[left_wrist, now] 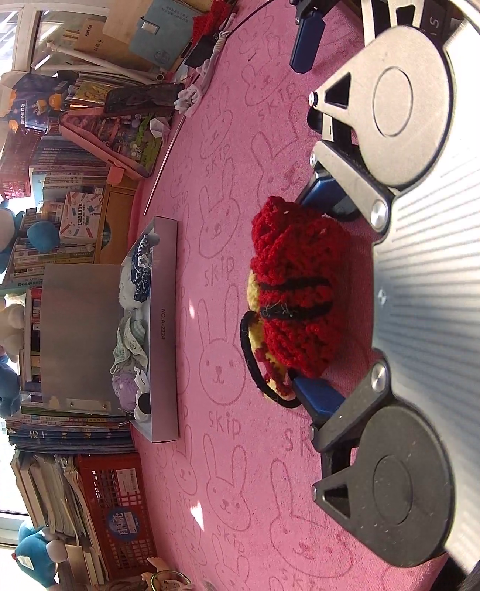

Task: Organize objects
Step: 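Grasp the red knitted toy with the left tool while the right tool grasps a black lid, then carry the red toy with the left tool while the right tool carries the black lid into the box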

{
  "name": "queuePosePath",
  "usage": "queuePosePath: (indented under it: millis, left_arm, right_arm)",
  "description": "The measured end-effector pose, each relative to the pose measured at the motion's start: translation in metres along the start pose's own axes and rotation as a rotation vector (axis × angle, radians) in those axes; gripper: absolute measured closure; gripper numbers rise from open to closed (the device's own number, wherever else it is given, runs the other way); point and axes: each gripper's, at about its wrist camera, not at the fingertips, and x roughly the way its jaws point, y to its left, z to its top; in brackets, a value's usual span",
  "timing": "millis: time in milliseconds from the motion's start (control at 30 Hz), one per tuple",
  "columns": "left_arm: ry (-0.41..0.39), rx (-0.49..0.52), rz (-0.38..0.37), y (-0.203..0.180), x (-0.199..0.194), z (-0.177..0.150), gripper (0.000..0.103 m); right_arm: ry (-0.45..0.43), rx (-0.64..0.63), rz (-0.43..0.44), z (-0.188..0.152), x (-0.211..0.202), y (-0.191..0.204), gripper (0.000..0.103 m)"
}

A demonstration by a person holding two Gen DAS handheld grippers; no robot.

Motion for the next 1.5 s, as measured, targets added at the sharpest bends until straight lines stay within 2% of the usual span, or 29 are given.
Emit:
queuePosePath:
  millis: [133, 233, 467, 600, 633, 667, 767, 1100, 1500]
  left_arm:
    - [-0.044, 0.011, -0.03, -0.001, -0.009, 0.001, 0.009]
    - [-0.071, 0.031, -0.041, -0.004, -0.014, 0.002, 0.015]
    - [-0.03, 0.038, -0.038, -0.005, -0.006, 0.0, 0.017]
    - [-0.038, 0.04, -0.035, -0.005, -0.003, 0.001, 0.017]
    - [-0.045, 0.037, -0.036, -0.005, -0.004, 0.001, 0.019]
    - [-0.049, 0.034, -0.039, -0.005, -0.004, 0.002, 0.025]
    - [-0.045, -0.003, -0.077, -0.001, -0.007, 0.005, 0.032]
    - [-0.086, -0.001, -0.099, 0.0, -0.019, 0.016, 0.033]
    - [-0.109, -0.045, -0.033, 0.029, -0.016, 0.043, 0.033]
  right_arm:
    - [0.01, 0.007, -0.001, 0.0, 0.001, 0.0, 0.02]
    - [0.011, -0.001, -0.001, 0.001, 0.001, 0.003, 0.027]
    - [0.014, -0.026, 0.008, 0.002, 0.0, 0.011, 0.041]
    - [0.019, -0.023, 0.015, 0.003, 0.0, 0.012, 0.048]
    - [0.02, -0.023, 0.017, 0.003, 0.0, 0.013, 0.05]
    - [0.022, -0.021, 0.019, 0.004, 0.0, 0.013, 0.054]
    - [0.037, 0.011, 0.034, 0.006, 0.0, 0.012, 0.067]
    - [0.028, 0.06, 0.029, 0.015, 0.005, 0.003, 0.067]
    - [0.01, 0.086, 0.021, 0.046, 0.023, -0.002, 0.066]
